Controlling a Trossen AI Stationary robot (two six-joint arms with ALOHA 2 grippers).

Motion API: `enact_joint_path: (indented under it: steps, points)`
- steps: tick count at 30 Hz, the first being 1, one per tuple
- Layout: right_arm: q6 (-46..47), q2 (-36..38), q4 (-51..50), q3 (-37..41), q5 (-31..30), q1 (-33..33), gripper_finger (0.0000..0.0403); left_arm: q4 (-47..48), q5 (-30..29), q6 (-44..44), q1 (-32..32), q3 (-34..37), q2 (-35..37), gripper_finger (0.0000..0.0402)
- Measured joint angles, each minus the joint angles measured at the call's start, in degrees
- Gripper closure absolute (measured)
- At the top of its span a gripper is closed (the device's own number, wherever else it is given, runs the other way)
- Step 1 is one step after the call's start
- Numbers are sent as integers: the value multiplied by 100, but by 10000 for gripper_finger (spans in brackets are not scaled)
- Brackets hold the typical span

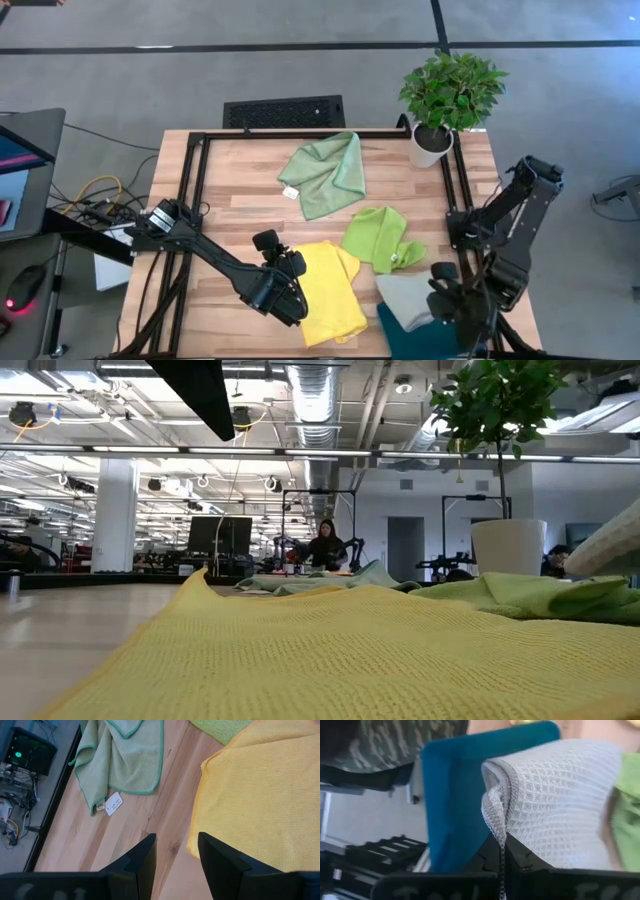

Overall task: Fold microfiber towels
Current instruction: Put the gray towel in the bin

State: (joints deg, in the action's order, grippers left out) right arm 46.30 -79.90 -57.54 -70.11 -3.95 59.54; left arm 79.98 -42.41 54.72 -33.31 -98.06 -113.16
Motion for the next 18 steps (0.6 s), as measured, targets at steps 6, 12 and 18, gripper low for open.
enact_joint_path:
  steps: [6, 12, 18]
  points:
    - [135, 0, 816, 388, -42, 129, 389, 1, 8, 0, 6, 0, 0, 263]
    - [584, -2, 1300, 877, 4, 164, 390, 1, 122, -2, 10, 0, 0, 263]
    - [1020, -2, 1542, 1127, 81, 342, 388, 1, 125, -2, 10, 0, 0, 263]
